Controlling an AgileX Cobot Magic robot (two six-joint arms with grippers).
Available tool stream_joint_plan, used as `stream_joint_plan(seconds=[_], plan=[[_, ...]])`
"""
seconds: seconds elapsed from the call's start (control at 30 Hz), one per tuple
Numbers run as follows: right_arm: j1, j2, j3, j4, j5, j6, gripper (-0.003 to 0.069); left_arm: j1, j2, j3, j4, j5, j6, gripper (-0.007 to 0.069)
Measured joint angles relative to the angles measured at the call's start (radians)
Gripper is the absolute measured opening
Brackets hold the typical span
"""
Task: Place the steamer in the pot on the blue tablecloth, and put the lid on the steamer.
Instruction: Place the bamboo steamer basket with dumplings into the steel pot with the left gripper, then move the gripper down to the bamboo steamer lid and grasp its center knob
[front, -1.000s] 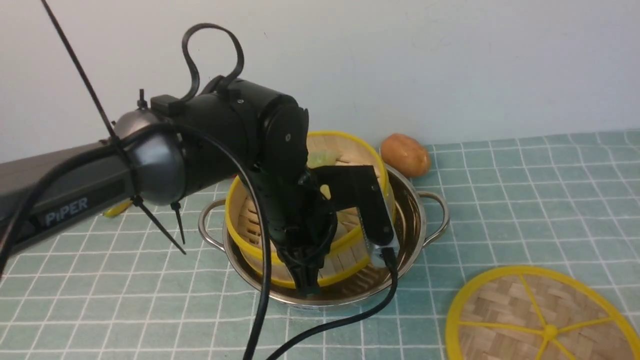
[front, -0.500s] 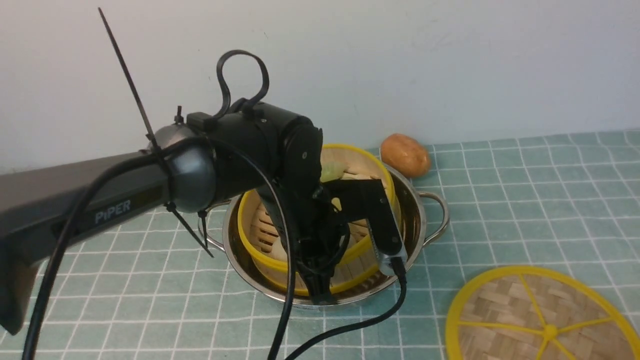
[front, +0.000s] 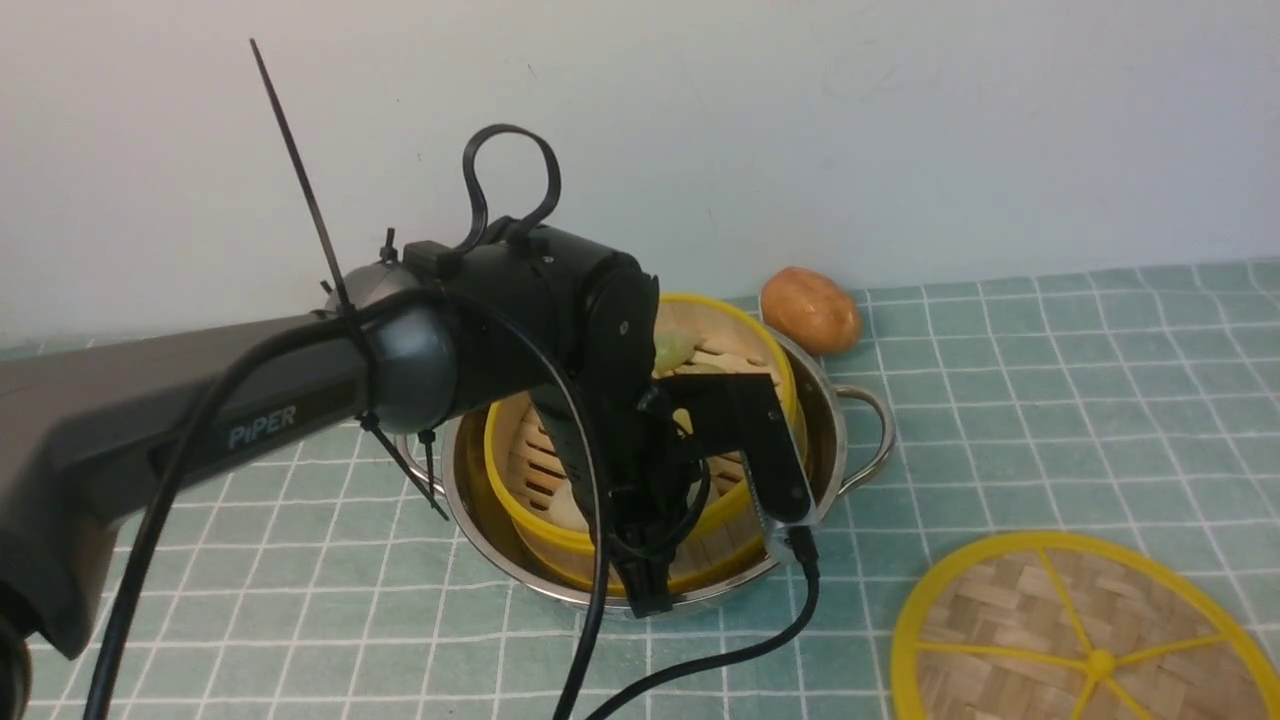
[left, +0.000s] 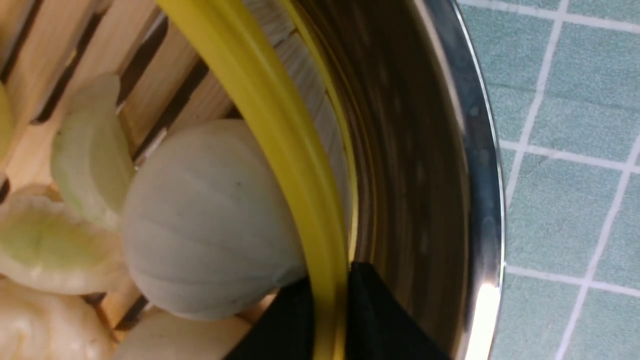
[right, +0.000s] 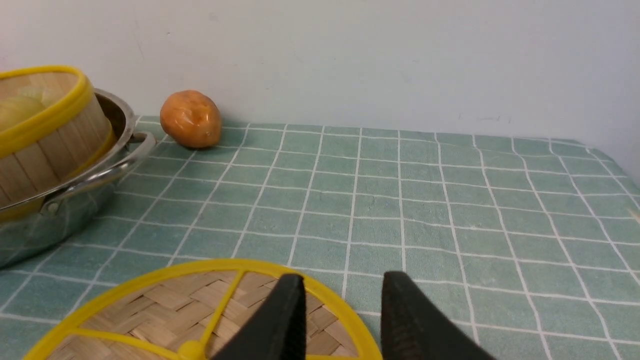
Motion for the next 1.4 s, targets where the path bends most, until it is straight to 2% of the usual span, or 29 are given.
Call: stream_joint_plan(seconds=[0.13, 0.23, 0.53, 0.63, 0.77, 0.83, 0.93, 0.97, 1.0, 1.07, 1.1, 1.13, 1.17, 1.23, 1.4], plan=[[0.0, 0.0, 0.0, 0.0, 0.0, 0.0, 0.024, 0.0, 0.0, 0.0, 0.001, 0.004, -0.004, 0.0069], [0.0, 0.0, 0.0, 0.0, 0.0, 0.0, 0.024, 0.0, 0.0, -0.009, 0.001, 0.018, -0.024, 0.0118], [0.0, 0.0, 0.0, 0.0, 0.0, 0.0, 0.024, 0.0, 0.0, -0.11, 0.01, 0.085, -0.141, 0.0418], [0.0, 0.0, 0.0, 0.0, 0.0, 0.0, 0.024, 0.0, 0.0, -0.172, 0.01, 0.149, -0.157, 0.0462], [0.0, 0.0, 0.0, 0.0, 0.0, 0.0, 0.024, 0.0, 0.0, -0.258, 0.036, 0.238, -0.186, 0.047], [0.0, 0.0, 0.0, 0.0, 0.0, 0.0, 0.024, 0.006, 0.0, -0.334, 0.073, 0.268, -0.23, 0.0447], [0.0, 0.0, 0.0, 0.0, 0.0, 0.0, 0.024, 0.039, -0.021, -0.404, 0.154, 0.27, -0.312, 0.0339], [0.0, 0.0, 0.0, 0.0, 0.0, 0.0, 0.024, 0.039, -0.021, -0.404, 0.154, 0.27, -0.316, 0.0329], [0.0, 0.0, 0.0, 0.0, 0.0, 0.0, 0.024, 0.054, -0.033, -0.415, 0.181, 0.271, -0.332, 0.0288], [0.0, 0.0, 0.0, 0.0, 0.0, 0.0, 0.024, 0.117, -0.091, -0.452, 0.224, 0.274, -0.389, 0.0099], [0.0, 0.0, 0.0, 0.0, 0.0, 0.0, 0.024, 0.121, -0.096, -0.456, 0.224, 0.274, -0.397, 0.0087], [0.0, 0.0, 0.0, 0.0, 0.0, 0.0, 0.024, 0.157, -0.14, -0.466, 0.224, 0.275, -0.425, 0.0024], [0.0, 0.0, 0.0, 0.0, 0.0, 0.0, 0.024, 0.157, -0.14, -0.466, 0.224, 0.275, -0.425, 0.0024], [0.0, 0.0, 0.0, 0.0, 0.0, 0.0, 0.024, 0.243, -0.245, -0.47, 0.188, 0.276, -0.482, -0.0021], [0.0, 0.0, 0.0, 0.0, 0.0, 0.0, 0.024, 0.399, -0.417, -0.475, 0.01, 0.263, -0.599, -0.0023]])
